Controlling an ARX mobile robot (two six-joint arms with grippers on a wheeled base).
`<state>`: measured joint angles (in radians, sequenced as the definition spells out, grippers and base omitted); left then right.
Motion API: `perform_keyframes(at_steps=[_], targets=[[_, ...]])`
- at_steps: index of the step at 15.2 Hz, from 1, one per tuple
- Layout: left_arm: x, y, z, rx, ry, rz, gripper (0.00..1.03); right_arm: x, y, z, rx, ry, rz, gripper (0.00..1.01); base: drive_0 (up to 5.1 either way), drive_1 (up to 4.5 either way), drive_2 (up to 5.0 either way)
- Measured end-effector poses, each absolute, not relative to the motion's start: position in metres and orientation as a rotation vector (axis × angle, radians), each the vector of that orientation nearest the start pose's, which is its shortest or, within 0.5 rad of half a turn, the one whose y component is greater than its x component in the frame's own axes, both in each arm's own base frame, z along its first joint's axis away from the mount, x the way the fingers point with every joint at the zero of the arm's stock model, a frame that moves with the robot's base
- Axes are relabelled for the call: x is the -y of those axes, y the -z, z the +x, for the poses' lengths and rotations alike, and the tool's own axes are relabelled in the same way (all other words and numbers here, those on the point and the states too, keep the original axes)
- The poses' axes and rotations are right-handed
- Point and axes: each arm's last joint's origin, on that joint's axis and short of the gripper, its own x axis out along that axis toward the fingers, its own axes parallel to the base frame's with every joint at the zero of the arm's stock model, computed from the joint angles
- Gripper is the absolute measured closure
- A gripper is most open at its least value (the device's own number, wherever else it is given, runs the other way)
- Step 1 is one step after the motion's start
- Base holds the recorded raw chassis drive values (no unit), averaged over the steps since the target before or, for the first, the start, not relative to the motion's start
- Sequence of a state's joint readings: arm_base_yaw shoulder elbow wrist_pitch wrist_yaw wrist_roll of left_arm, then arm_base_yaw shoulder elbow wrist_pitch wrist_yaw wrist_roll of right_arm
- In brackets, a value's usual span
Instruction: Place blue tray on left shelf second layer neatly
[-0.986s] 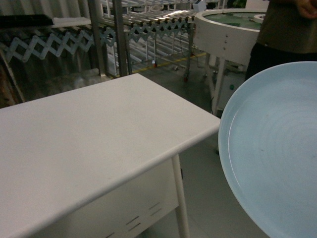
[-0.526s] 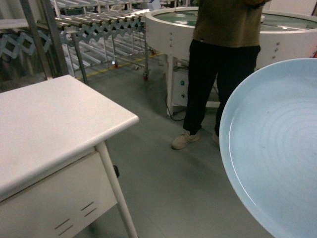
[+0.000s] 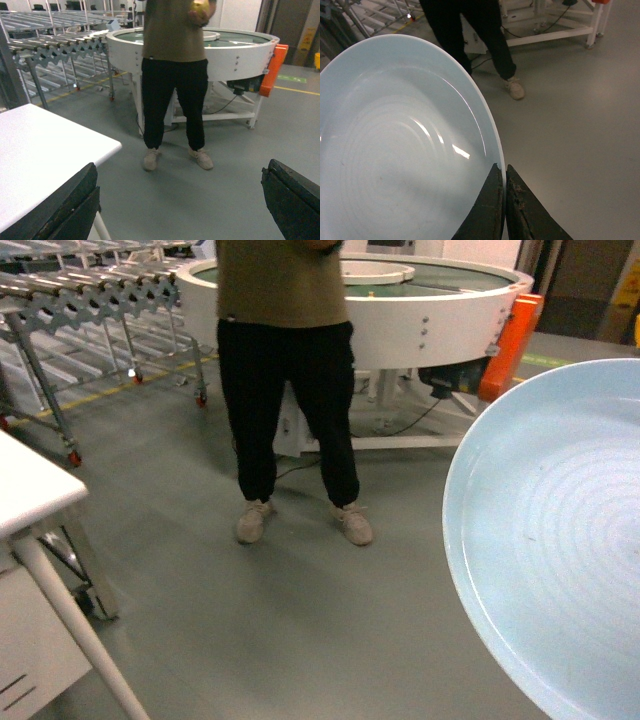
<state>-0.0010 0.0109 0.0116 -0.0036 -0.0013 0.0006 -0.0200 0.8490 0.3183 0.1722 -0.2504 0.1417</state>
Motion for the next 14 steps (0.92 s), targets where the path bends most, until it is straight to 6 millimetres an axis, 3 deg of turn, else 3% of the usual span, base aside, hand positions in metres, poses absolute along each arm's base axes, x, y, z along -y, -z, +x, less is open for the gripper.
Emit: perform_keyframes(at_steps=[7, 14], targets=[[0.0000, -0.1663, 0.0977, -0.003, 0.000, 0.001, 0.05, -0.0036, -0.1958, 0.1771, -0.372, -0.200, 0.188, 0.99, -0.9, -1.92, -1.9], [0.0000, -0.1666, 0.0977, 0.001, 0.000, 0.001, 0.05, -0.0036, -0.1958, 0.1769, -0.372, -0.201, 0.188, 0.99, -1.7, 2.57, -6.0]])
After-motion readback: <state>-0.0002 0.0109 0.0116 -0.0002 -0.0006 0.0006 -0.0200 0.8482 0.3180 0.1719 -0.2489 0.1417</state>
